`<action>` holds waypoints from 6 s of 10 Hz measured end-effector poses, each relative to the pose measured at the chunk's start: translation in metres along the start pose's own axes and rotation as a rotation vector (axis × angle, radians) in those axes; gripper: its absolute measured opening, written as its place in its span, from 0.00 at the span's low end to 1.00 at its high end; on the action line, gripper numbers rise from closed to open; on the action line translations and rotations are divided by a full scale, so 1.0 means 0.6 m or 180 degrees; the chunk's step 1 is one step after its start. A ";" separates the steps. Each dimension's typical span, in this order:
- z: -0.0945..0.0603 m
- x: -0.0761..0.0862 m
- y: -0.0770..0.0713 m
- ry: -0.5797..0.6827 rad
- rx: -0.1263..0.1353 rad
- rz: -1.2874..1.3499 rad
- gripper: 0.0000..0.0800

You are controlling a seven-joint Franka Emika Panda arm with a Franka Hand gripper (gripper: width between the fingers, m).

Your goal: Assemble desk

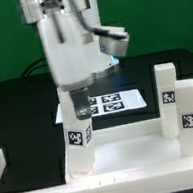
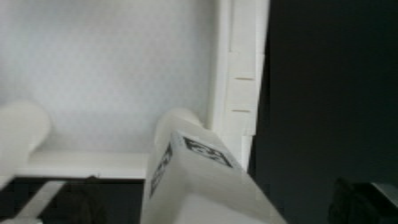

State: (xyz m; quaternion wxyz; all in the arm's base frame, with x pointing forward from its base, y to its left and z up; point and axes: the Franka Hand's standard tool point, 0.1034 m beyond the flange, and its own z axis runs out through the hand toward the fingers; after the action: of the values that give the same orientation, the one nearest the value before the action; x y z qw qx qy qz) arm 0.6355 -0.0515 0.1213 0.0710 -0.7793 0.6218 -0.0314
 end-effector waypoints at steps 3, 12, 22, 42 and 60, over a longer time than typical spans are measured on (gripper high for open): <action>0.001 0.003 0.003 0.0001 -0.0016 -0.0637 0.81; 0.008 0.022 0.014 0.0118 -0.0109 -0.2155 0.47; 0.010 0.032 0.025 0.0036 0.0061 0.1407 0.36; 0.008 0.029 0.021 0.0136 -0.0151 -0.0304 0.36; 0.015 0.017 0.008 0.0270 -0.0182 -0.2306 0.81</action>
Offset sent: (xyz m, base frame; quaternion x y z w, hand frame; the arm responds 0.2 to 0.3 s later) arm 0.0000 0.0000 0.0000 0.0000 0.0000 -0.1296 0.9916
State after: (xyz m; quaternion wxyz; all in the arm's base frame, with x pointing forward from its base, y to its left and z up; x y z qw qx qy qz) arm 0.6343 -0.0617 0.1115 0.0076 -0.9487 0.3085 -0.0693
